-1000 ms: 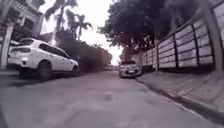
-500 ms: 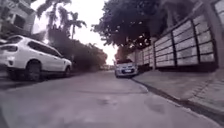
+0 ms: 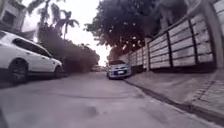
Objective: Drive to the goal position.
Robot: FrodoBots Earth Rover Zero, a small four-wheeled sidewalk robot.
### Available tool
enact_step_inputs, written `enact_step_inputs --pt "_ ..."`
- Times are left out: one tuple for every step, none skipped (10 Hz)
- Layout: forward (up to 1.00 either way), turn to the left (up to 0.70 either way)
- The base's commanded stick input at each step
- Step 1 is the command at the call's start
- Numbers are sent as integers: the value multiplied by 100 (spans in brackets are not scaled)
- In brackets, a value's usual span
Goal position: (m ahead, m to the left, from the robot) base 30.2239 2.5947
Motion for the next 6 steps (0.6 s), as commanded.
enact_step_inputs --pt "70 0" --pt "70 0" --pt "70 0" --pt "70 0" --pt "70 0" --pt "70 0"
